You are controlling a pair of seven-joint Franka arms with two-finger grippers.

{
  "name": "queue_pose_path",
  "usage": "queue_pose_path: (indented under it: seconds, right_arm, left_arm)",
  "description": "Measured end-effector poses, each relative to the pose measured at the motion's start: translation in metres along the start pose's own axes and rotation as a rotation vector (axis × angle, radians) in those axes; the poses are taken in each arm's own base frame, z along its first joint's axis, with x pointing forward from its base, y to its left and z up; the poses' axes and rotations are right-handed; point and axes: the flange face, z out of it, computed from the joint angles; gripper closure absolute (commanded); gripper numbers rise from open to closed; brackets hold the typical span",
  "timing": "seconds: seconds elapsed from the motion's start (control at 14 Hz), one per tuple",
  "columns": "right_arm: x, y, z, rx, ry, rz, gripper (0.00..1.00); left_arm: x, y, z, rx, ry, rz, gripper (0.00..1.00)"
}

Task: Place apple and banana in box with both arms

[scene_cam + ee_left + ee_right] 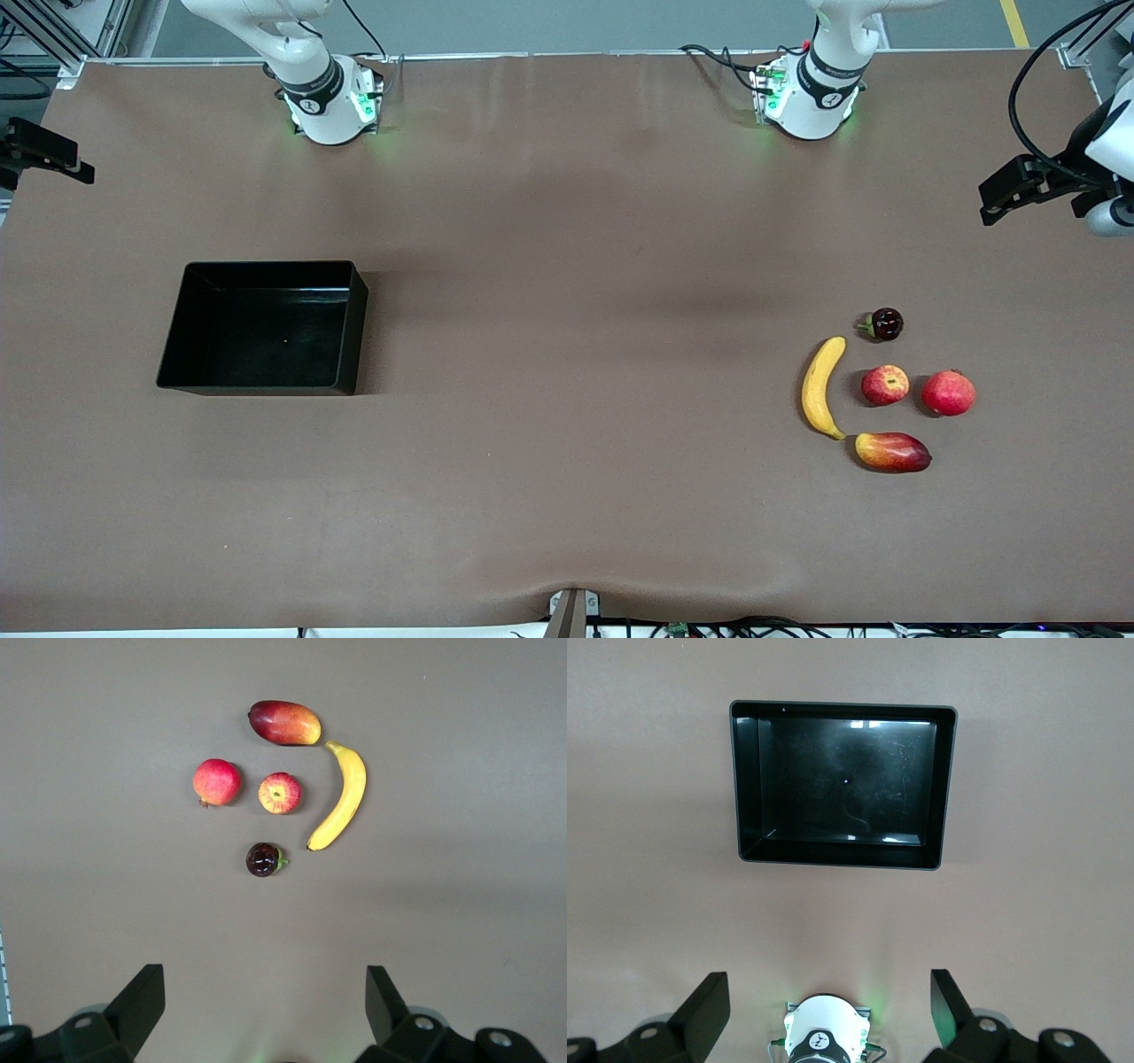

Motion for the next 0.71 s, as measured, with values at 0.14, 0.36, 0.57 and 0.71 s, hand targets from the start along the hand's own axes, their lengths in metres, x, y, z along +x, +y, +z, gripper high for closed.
queue_pose_path:
  seconds: [0.14, 0.36, 0.57, 0.71]
  right_arm:
    - [0.000, 0.000, 0.000, 0.000, 0.000, 0.000, 0.00]
    - [0.000, 0.000, 0.000, 0.000, 0.000, 0.000, 0.00]
    - [0.001, 0.001, 0.001, 0.000, -0.001, 0.002, 0.00]
    - [0.005, 0.009, 0.007, -0.003, -0.012, 0.016, 0.00]
  left_arm:
    - [0.000, 0.001, 0.000, 0.000, 0.000, 0.001, 0.00]
    - [0.000, 0.002, 0.001, 0.000, -0.001, 0.002, 0.00]
    - [0.003, 0.005, 0.005, 0.000, -0.008, 0.006, 0.00]
    - [0.009, 0.007, 0.016, 0.000, -0.025, 0.010, 0.00]
